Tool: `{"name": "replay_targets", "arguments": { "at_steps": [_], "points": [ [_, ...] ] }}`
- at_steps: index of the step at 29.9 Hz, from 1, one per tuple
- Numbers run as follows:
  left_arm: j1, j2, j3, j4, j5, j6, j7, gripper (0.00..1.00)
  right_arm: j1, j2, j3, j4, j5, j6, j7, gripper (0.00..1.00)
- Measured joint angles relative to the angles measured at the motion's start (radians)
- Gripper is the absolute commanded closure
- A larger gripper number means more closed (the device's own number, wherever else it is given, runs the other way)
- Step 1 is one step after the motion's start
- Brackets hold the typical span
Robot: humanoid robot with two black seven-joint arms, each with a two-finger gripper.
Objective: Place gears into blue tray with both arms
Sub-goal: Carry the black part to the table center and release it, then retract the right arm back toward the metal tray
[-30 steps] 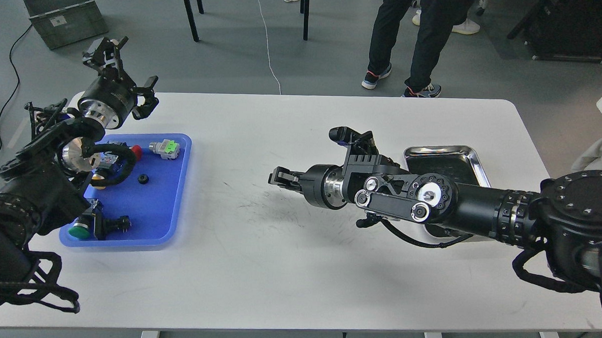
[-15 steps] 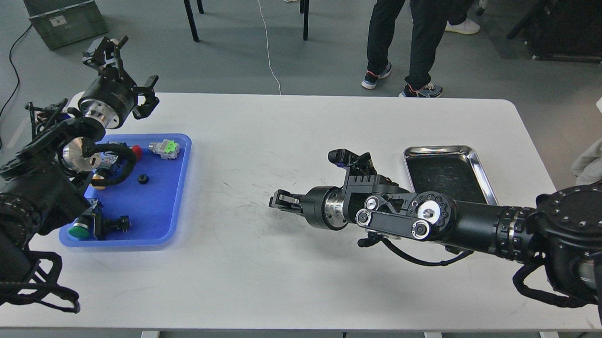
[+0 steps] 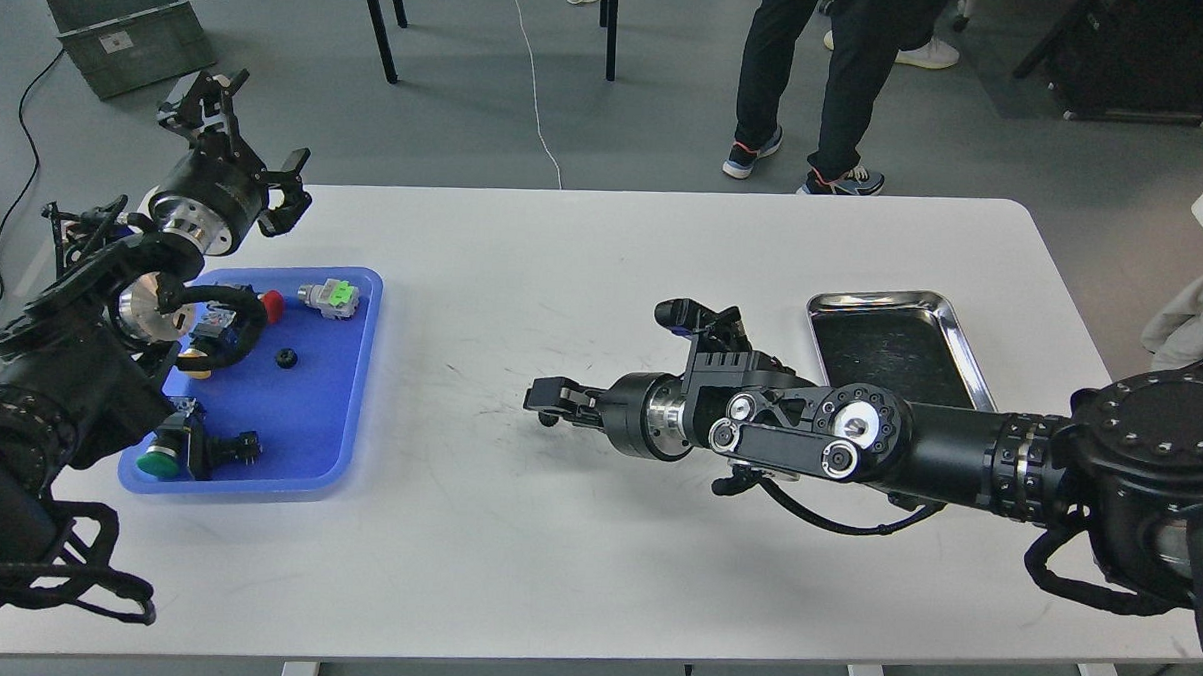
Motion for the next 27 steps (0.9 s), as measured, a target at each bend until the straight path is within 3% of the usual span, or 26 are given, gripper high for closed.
{"name": "replay_targets", "arguments": {
  "at_steps": [8,17,21,27],
  "points": [
    [-0.009,0.003,-0.001,0.005,0.0,0.016,0.016,0.02,0.01,0.0,0.182,-0.111,0.009,0.003,0.002,0.07],
    [-0.026,-0.005,0.001,-0.003,0.004,0.051,0.012,0.02,0.013,-0.015,0.537,-0.142,0.146,0.016,0.0,0.06],
    [-0.035,-0.013,0.001,-0.01,0.005,0.05,0.012,0.02,0.0,-0.175,0.722,-0.132,0.299,0.03,0.002,0.06],
    [-0.046,-0.007,0.002,-0.076,0.063,0.061,0.015,0.02,-0.112,-0.411,0.93,-0.121,0.556,0.165,0.003,0.06]
  ]
}}
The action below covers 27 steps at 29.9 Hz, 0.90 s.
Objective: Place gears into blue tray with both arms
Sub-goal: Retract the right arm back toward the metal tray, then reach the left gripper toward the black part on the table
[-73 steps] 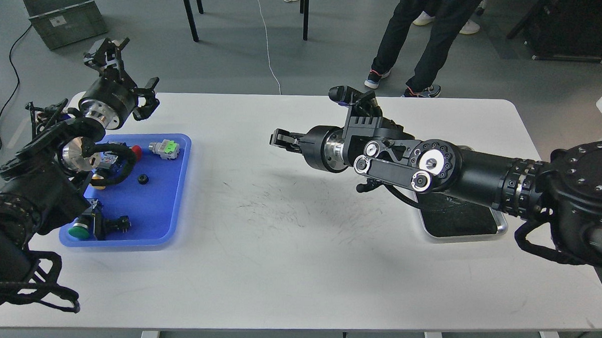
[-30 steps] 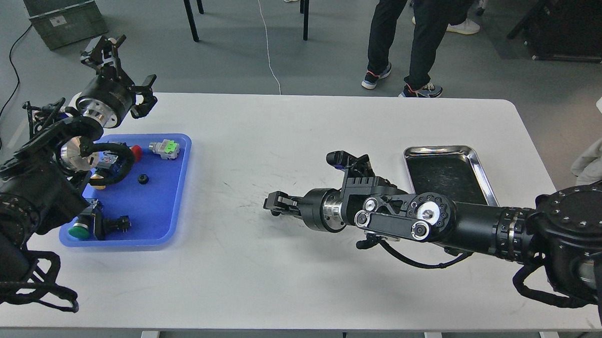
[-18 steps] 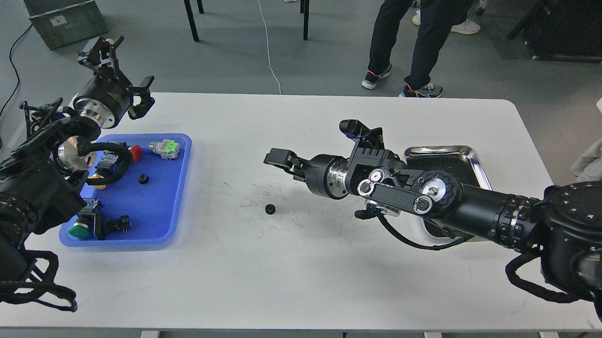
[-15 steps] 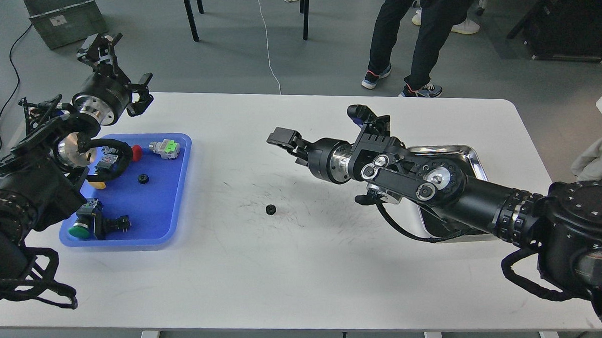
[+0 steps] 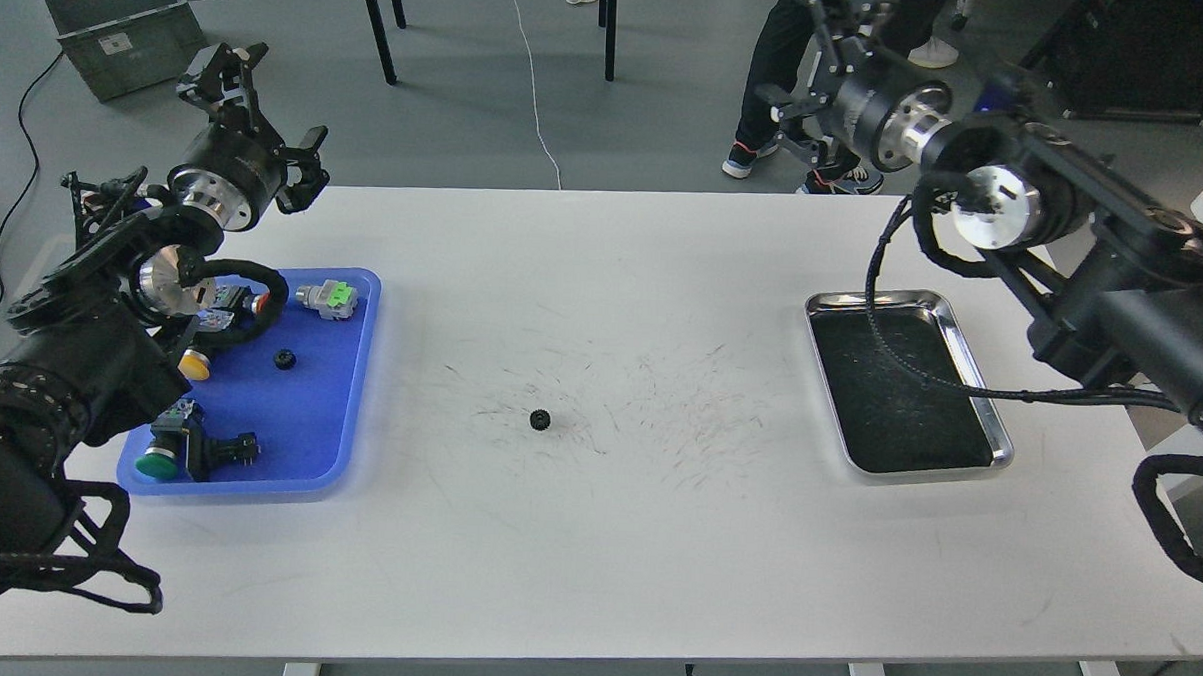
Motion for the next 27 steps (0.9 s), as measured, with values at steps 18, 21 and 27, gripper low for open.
{"name": "replay_targets", "arguments": {
  "at_steps": [18,21,27],
  "points": [
    [0.033,0.412,0.207,-0.736,0.567,0.033,-0.001,0.02,-0.542,-0.048,0.456,0.138,0.163,0.222,0.0,0.06],
    [0.064,0.458,0.215,-0.837,0.7,0.037,-0.001,0.02,-0.574,-0.047,0.467,0.14,0.167,0.225,0.006,0.05],
    [0.1,0.485,0.215,-0.979,1.014,0.052,-0.008,0.02,-0.597,-0.044,0.484,0.142,0.168,0.227,0.022,0.04]
  ]
}}
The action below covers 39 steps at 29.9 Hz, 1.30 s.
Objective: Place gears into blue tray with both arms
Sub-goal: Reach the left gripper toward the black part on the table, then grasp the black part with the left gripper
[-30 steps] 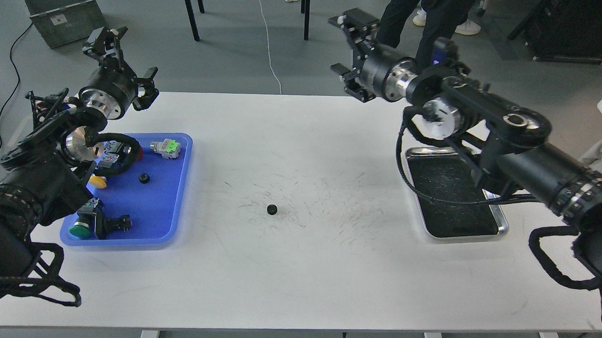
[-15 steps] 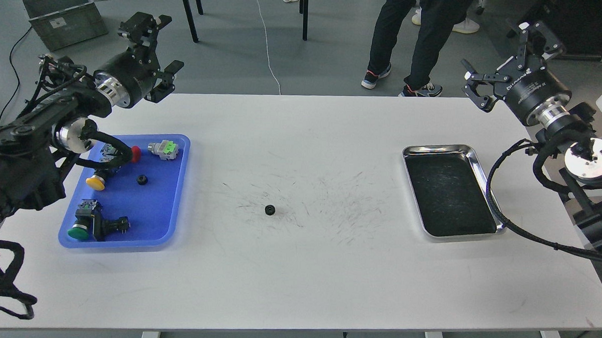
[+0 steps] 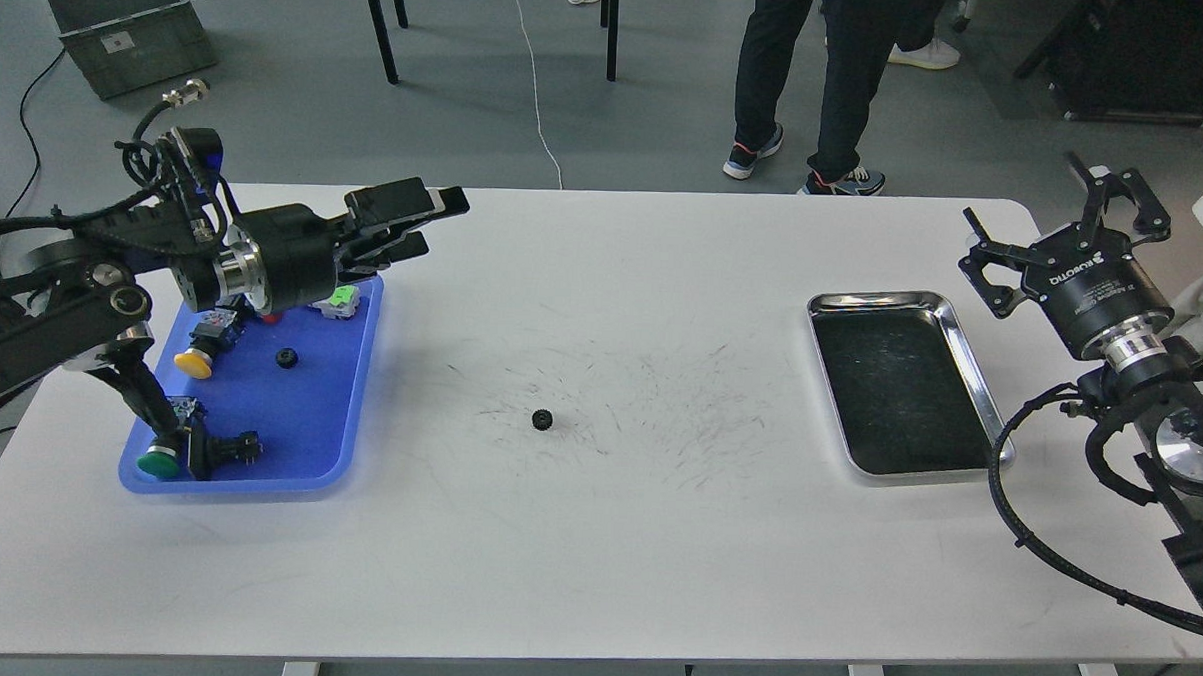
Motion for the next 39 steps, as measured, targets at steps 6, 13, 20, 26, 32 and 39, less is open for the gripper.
{"name": "replay_targets", "arguments": {
  "at_steps": [6,13,20,26,32,39],
  "points": [
    [0.05,-0.069,0.0,-0.041,0.27,0.018,-0.002,0.02,0.008,0.007,0.002,-0.021,-0.002,-0.005,0.001,0.04],
    [0.102,-0.189,0.002,-0.035,0.581,0.124,-0.004,0.02,0.017,0.007,-0.016,-0.04,-0.005,-0.009,0.001,0.03],
    [0.182,-0.306,0.002,0.082,0.97,0.292,0.013,0.02,0.025,0.007,-0.024,-0.042,-0.014,-0.005,0.001,0.03],
    [0.22,-0.372,0.002,0.202,1.11,0.391,0.014,0.02,0.064,0.007,-0.056,-0.052,-0.018,-0.008,0.001,0.03],
    [0.243,-0.397,0.002,0.233,1.14,0.402,0.013,0.07,0.067,0.007,-0.063,-0.055,-0.018,-0.007,0.001,0.03],
    [0.271,-0.414,-0.001,0.246,1.157,0.413,0.013,0.26,0.069,0.007,-0.064,-0.049,-0.02,-0.005,0.002,0.03]
  ]
}}
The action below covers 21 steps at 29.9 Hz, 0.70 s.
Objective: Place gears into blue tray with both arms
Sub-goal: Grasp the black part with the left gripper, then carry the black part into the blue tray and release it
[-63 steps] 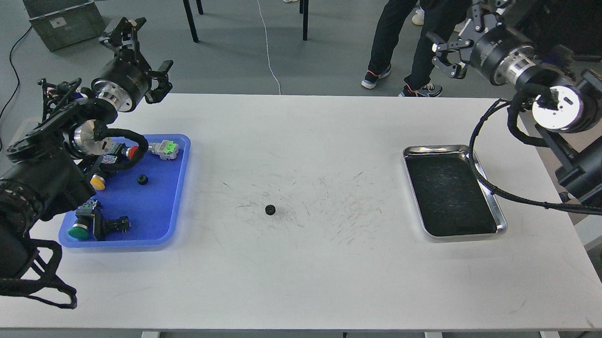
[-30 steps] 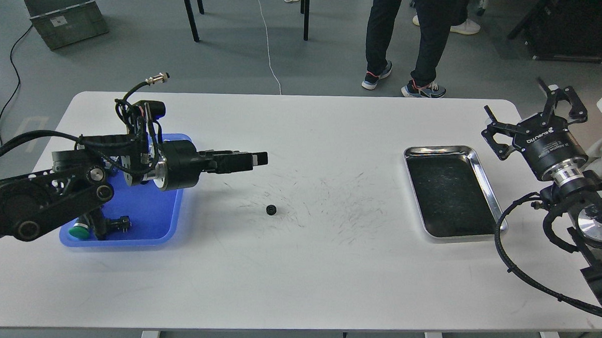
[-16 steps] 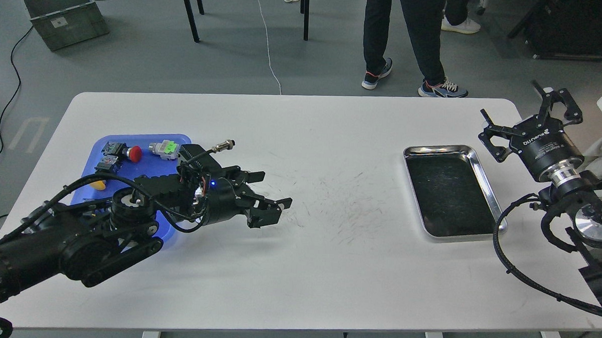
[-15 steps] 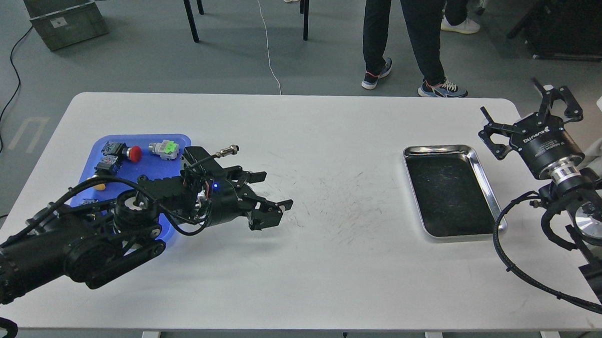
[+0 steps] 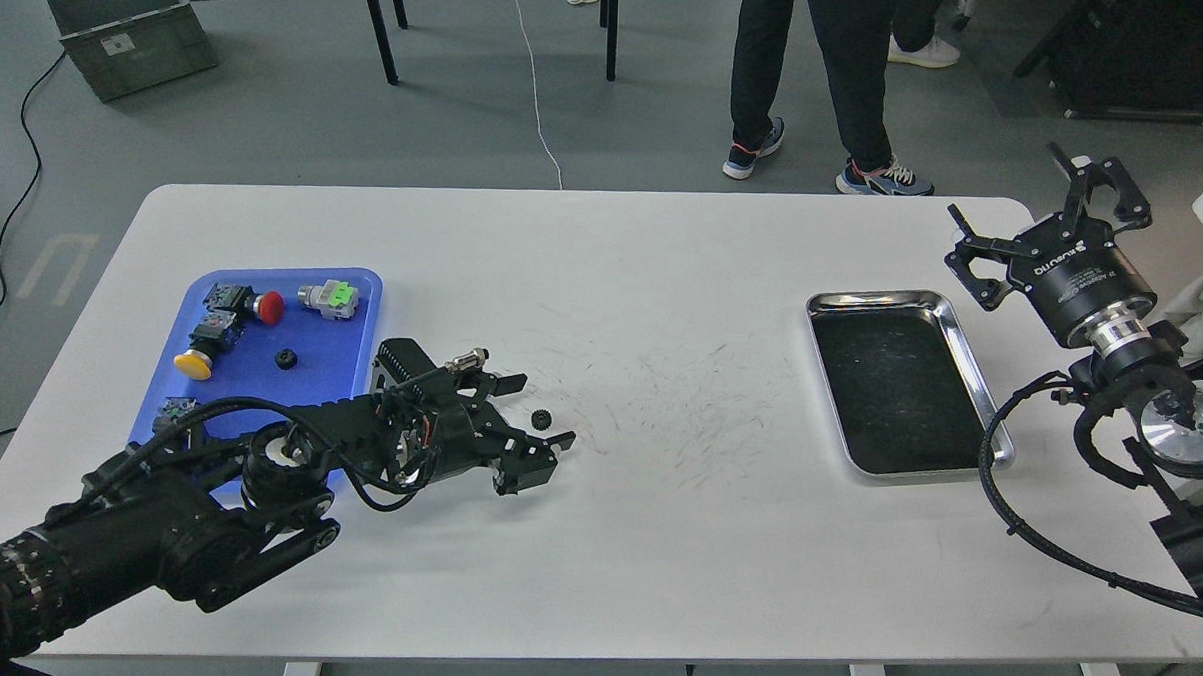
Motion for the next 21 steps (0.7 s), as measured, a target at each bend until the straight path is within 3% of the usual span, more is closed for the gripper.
{"name": "replay_targets", "arguments": {
  "at_steps": [7,10,14,16,21],
  "points": [
    [0.004,-0.021,-0.001,0.035,0.0,0.002,0.0,0.53,0.002,0.0,0.0,0.004,-0.002,0.004,0.0,0.03],
    [0.007,-0.022,-0.002,0.048,0.0,0.002,0.0,0.58,0.002,0.001,0.0,0.009,-0.002,0.007,0.0,0.03],
    [0.008,-0.023,-0.002,0.059,0.0,0.002,0.0,0.85,0.001,0.001,-0.001,0.019,-0.002,0.009,0.0,0.03],
    [0.009,-0.022,-0.002,0.062,0.0,0.002,0.0,0.9,0.001,0.001,-0.001,0.023,-0.003,0.009,0.0,0.03],
    [0.011,-0.017,-0.007,0.061,0.0,0.001,-0.003,0.92,0.0,0.001,-0.001,0.026,-0.003,0.01,0.0,0.03]
  ]
}}
